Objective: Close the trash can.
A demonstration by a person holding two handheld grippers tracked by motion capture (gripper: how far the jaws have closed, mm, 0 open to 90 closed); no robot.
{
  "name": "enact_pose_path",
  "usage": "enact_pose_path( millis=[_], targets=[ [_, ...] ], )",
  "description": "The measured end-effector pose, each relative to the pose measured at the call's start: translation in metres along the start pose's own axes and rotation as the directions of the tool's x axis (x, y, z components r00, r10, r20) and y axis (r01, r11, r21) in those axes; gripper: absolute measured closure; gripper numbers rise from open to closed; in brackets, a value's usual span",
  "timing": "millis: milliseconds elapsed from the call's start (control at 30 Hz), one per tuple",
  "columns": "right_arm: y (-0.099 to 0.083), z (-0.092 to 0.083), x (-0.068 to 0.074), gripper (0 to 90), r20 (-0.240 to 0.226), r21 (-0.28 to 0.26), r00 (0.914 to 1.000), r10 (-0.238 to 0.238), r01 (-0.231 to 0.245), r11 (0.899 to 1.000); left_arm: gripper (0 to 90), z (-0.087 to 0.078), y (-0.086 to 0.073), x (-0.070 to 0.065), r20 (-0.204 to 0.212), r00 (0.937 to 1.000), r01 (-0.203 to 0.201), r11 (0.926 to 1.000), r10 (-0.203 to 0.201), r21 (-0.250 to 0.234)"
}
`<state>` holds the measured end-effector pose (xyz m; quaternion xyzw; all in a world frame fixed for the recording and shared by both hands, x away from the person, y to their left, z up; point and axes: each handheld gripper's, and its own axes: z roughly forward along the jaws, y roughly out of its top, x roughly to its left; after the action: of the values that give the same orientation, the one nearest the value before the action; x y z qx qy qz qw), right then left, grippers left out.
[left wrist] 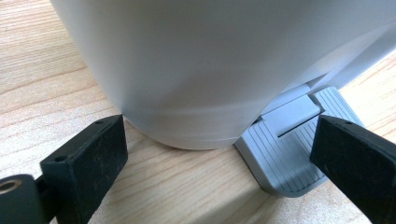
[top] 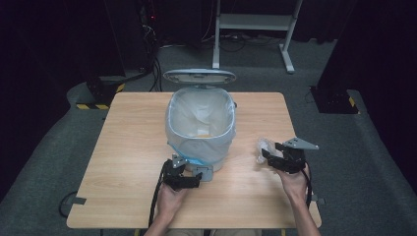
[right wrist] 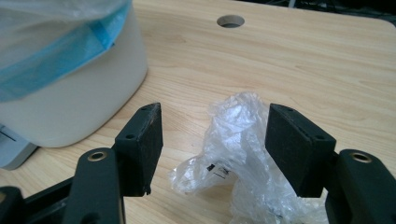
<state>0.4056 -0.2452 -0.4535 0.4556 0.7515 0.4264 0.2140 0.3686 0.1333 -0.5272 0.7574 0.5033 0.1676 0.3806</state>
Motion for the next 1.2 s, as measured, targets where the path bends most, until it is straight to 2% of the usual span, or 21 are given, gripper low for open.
enact_pose_path(
  millis=[700, 1067, 1200],
  targets=[
    [-0.019, 0.029, -0.014, 35.2, 0.051, 0.101, 0.9982, 0.032, -0.037, 0.994, 4.2, 0.000, 0.000, 0.000, 0.000, 1.0000, 0.001, 1.0000, -0.001, 0.000],
    [-0.031, 0.039, -0.019, 37.1, 0.047, 0.131, 0.9970, 0.061, -0.066, 0.989, 4.2, 0.000, 0.000, 0.000, 0.000, 1.0000, 0.001, 1.0000, -0.001, -0.001],
    [-0.035, 0.042, -0.020, 42.1, 0.036, 0.143, 0.9970, 0.069, -0.074, 0.987, 4.2, 0.000, 0.000, 0.000, 0.000, 1.0000, 0.001, 1.0000, -0.001, 0.000]
  ],
)
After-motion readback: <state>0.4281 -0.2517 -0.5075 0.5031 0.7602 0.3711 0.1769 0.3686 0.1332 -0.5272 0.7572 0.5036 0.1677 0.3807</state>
